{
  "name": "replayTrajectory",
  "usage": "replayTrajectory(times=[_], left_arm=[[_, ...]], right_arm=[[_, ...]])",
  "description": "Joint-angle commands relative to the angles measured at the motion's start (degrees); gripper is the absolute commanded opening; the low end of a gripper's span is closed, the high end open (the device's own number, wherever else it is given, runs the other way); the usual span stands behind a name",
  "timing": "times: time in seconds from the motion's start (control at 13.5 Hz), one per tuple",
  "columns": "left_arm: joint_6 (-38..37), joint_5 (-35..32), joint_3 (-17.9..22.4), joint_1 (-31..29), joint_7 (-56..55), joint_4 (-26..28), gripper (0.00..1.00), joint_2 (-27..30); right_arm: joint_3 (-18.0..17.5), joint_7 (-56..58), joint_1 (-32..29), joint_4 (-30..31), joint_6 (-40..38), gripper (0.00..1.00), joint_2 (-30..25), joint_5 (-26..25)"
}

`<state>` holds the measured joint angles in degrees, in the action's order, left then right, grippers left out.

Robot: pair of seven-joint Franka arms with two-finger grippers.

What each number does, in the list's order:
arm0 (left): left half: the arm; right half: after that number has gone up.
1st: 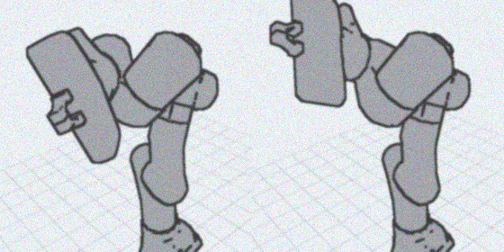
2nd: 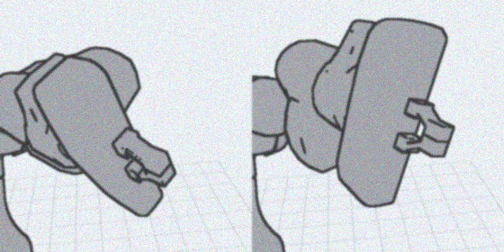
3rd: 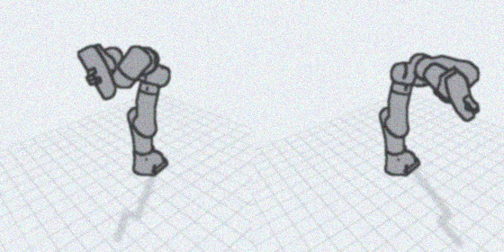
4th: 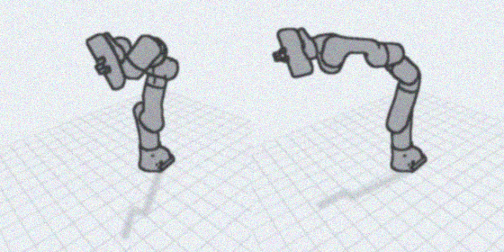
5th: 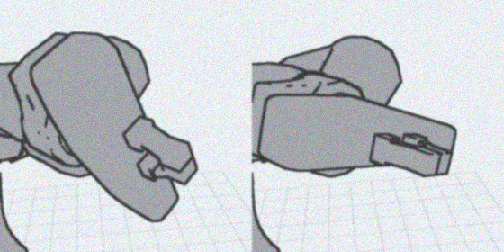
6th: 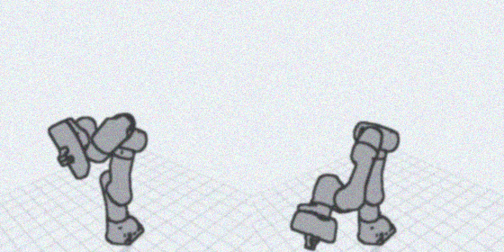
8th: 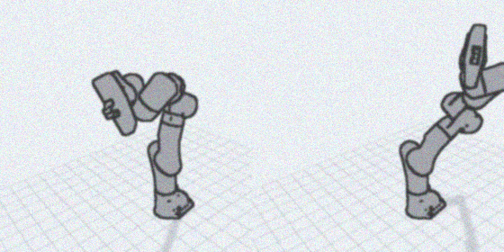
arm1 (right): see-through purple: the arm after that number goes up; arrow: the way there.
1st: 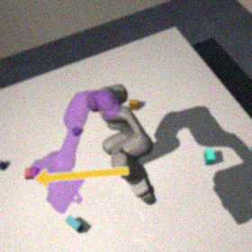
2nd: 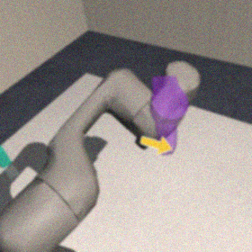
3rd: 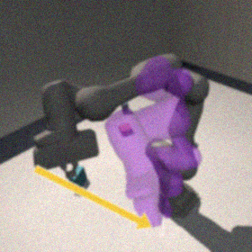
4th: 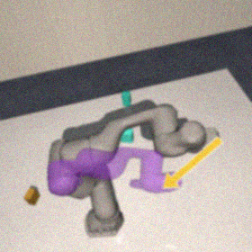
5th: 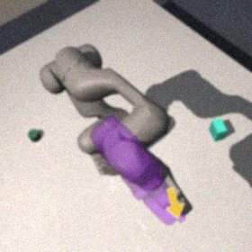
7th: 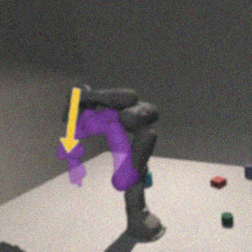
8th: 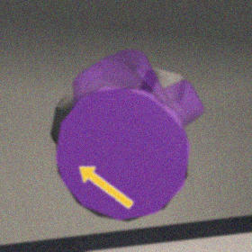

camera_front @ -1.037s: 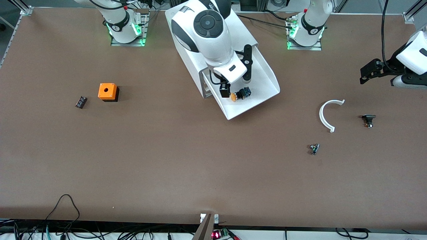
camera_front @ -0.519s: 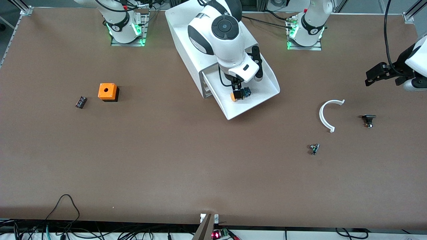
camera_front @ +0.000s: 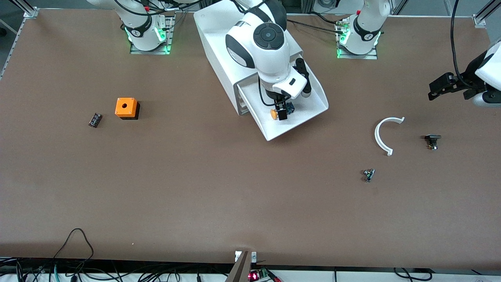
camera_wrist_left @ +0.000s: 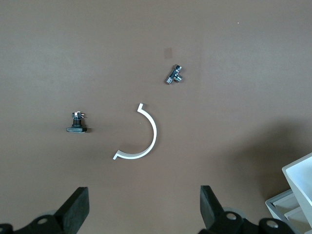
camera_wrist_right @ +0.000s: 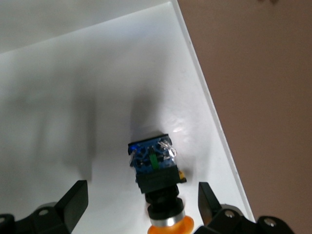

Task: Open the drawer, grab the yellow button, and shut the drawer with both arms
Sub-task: 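Grasp the blue-and-orange push button in the drawer with the right gripper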

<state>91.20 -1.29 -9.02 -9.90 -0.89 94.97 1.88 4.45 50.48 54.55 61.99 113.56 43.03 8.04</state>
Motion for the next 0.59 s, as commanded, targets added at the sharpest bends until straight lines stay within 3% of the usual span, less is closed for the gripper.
replayTrajectory(times=[0.0, 0.22, 0.52], left_arm=[[-1.4, -1.3, 0.2, 0.6, -0.6, -1.7, 1.00, -0.6], [-1.4, -1.2, 0.1, 0.6, -0.8, -1.9, 1.00, -0.6], [-1.5, -1.0, 0.1, 0.7, -0.8, -3.6, 1.00, -1.4]], right_arm=[[1.2, 1.1, 0.8, -2.4, 1.0, 0.97, 1.7, 0.4], [1.1, 2.7, 1.0, -2.3, 1.2, 0.64, 1.9, 0.4], [1.2, 4.4, 0.9, -2.1, 1.4, 0.48, 2.1, 0.4]])
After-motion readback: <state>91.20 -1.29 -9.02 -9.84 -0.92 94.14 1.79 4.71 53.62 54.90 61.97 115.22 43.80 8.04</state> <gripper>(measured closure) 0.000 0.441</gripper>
